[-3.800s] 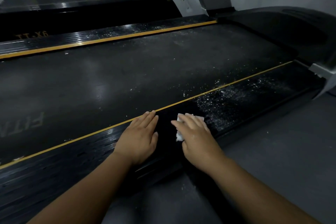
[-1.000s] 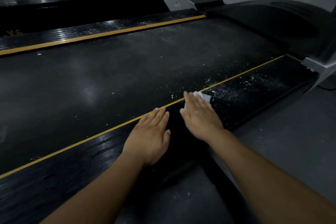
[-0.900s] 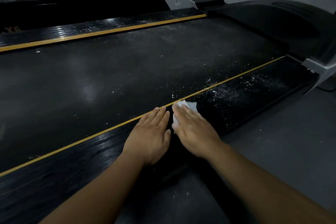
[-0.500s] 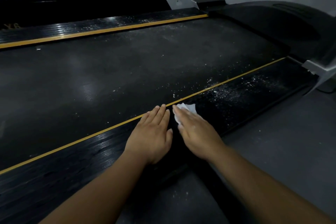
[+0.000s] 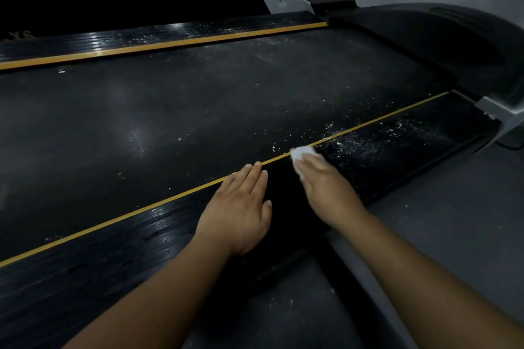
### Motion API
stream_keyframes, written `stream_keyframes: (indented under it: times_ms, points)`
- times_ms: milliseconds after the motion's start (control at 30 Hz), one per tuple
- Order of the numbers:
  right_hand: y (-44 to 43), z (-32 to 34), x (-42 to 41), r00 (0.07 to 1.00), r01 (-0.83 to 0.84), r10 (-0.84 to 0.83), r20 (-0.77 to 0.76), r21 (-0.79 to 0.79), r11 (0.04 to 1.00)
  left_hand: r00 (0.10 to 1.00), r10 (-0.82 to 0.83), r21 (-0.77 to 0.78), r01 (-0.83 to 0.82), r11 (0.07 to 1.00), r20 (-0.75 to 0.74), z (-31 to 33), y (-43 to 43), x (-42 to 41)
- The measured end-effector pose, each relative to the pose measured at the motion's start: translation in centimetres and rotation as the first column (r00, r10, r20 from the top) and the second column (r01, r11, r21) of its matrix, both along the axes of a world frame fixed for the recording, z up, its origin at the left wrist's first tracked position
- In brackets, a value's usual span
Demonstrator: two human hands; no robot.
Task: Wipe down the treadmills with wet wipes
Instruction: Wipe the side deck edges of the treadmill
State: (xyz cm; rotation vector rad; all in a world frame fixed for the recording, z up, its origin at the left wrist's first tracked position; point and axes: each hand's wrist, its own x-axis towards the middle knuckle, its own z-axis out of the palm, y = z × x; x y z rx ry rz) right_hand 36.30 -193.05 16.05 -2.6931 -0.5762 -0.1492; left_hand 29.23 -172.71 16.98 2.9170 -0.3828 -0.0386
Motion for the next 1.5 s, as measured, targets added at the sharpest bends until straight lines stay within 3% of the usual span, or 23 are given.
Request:
stream_keyframes:
  times_ms: [100, 233, 300, 433, 600, 767, 933, 1000, 1100, 1367, 1500]
  points:
    - [0.5, 0.2, 2.4, 0.989, 0.148, -0.146, 0.036, -0.066, 0.987, 1.0, -0.002, -0.005, 0.002, 1.0, 0.004, 0.0, 0.0, 0.0]
    - [3.5, 0.3, -2.0, 0.997, -0.073, 0.073, 0.014, -0.015, 0.997, 1.0, 0.0, 0.001, 0.0, 1.0, 0.014, -0.3, 0.0, 0.0]
    - [2.0, 0.1, -2.2, 0.995, -0.091, 0.092, 0.031, -0.022, 0.996, 1.0, 0.002, -0.007, -0.002, 1.0, 0.013, -0.4, 0.1, 0.1]
    - [0.1, 0.9, 1.9, 0.987, 0.158, -0.157, 0.015, -0.038, 0.987, 1.0, 0.002, -0.004, -0.002, 1.0, 0.017, -0.4, 0.0, 0.1]
    - [2.6, 0.6, -3.0, 0.998, -0.064, 0.064, 0.028, 0.011, 0.998, 1.0, 0.003, -0.002, -0.003, 1.0, 0.02, -0.4, 0.0, 0.1]
    - [-0.1, 1.0, 1.8, 0.982, 0.183, -0.183, 0.037, 0.019, 0.983, 1.0, 0.005, -0.011, -0.005, 1.0, 0.003, -0.1, 0.0, 0.0]
    - [2.0, 1.4, 0.4, 0.997, 0.043, -0.055, 0.049, 0.209, 0.977, 1.0, 0.008, -0.008, -0.008, 1.0, 0.019, -0.3, 0.0, 0.0]
    - [1.7, 2.1, 0.0, 0.995, -0.029, 0.012, 0.101, 0.168, 0.985, 1.0, 0.01, -0.014, -0.01, 1.0, 0.022, -0.3, 0.0, 0.0]
    - [0.9, 2.2, 0.4, 0.966, -0.058, 0.064, 0.25, -0.03, 0.998, 1.0, 0.011, -0.017, -0.01, 1.0, 0.013, -0.1, 0.0, 0.1]
    - [2.4, 1.7, 0.0, 0.977, 0.214, -0.208, 0.052, -0.178, 0.96, 1.0, 0.019, -0.023, -0.018, 1.0, 0.021, -0.1, -0.1, 0.1]
    - [3.8, 1.5, 0.1, 0.991, 0.124, -0.128, -0.034, -0.098, 0.988, 0.999, 0.012, -0.005, -0.012, 1.0, 0.034, -0.2, -0.1, 0.0]
